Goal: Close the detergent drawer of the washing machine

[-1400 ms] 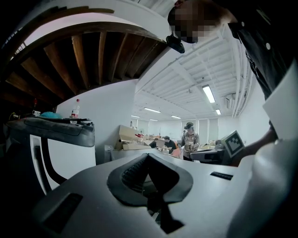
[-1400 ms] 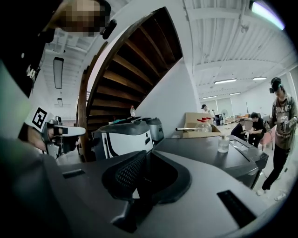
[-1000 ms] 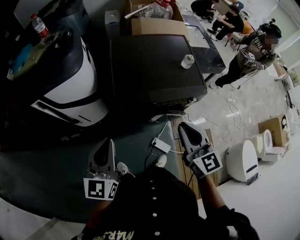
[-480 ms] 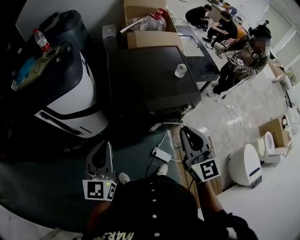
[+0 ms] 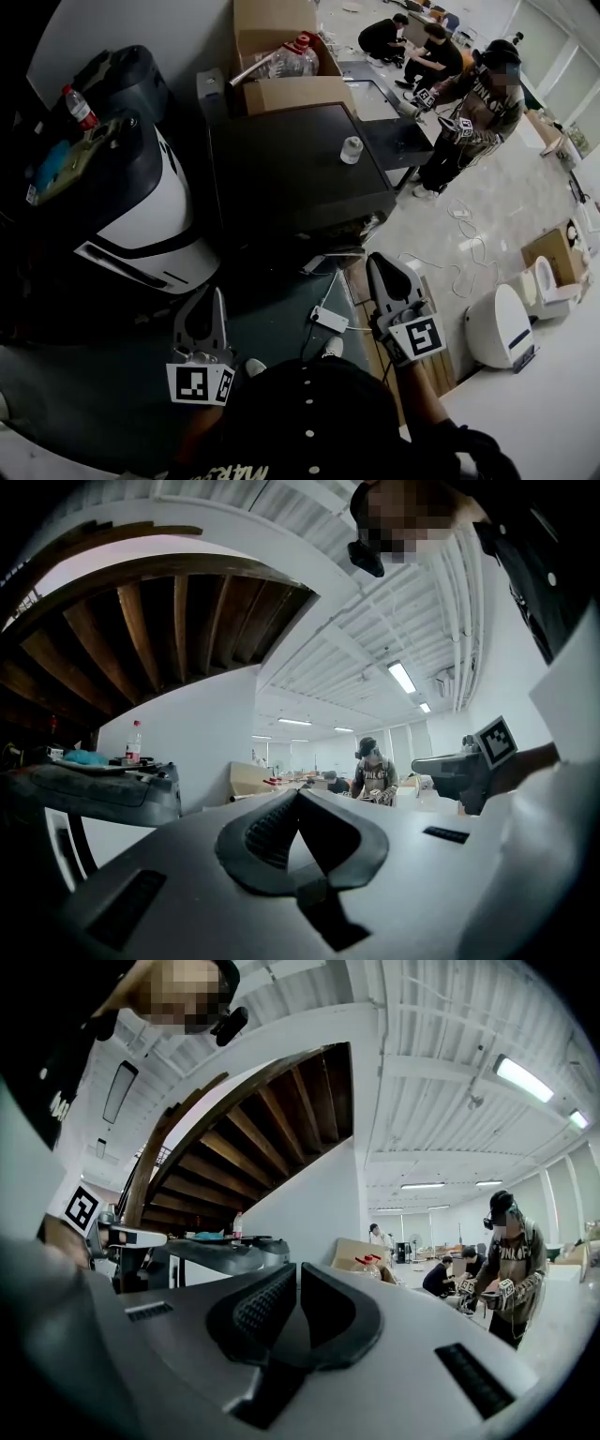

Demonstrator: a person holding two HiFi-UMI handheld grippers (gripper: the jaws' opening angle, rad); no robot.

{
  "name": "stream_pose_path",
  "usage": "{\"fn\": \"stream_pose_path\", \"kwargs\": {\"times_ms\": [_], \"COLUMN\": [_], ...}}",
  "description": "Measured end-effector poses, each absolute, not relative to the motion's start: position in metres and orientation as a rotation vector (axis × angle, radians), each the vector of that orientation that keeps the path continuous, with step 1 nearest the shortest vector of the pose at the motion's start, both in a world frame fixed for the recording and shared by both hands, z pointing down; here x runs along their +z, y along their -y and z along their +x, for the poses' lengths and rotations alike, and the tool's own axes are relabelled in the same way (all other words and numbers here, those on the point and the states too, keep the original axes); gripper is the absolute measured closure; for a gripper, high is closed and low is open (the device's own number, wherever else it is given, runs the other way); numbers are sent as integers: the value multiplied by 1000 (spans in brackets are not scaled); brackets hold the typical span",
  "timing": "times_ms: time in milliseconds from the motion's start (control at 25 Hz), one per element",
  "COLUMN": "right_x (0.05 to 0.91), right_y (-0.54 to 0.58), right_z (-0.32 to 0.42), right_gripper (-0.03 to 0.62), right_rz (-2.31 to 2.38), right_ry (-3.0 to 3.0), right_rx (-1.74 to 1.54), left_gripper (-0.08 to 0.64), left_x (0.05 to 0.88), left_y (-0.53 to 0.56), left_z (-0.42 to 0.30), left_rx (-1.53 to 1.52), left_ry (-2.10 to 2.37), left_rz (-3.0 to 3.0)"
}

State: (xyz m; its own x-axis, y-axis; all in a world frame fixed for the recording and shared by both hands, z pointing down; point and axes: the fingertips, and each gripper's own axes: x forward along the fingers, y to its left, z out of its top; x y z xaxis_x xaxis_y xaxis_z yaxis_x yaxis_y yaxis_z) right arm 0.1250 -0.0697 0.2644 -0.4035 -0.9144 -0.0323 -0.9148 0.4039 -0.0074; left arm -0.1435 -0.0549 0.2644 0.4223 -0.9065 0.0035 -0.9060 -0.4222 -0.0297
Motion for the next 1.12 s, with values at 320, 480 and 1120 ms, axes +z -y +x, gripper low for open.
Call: {"fn": "stream_pose_path", "kwargs": {"times_ms": [320, 480, 1120], "right_x": [264, 265, 265], "right_y": [69, 70, 79], "right_z": [117, 115, 109], "right_gripper": [555, 555, 555], "right_rz": [-1653, -1651, -1631], "right_ry": [-2622, -2631, -2646], "right_rx": [9, 6, -8], "left_gripper": [546, 546, 546], "left_x": [265, 268, 269], "left_y": [56, 56, 61], "left_z": [-136, -134, -132], "left_rx": [-40, -43, -44], "left_ry": [-1638, -1644, -1650], "left_rz": [-2638, -2645, -2653]}}
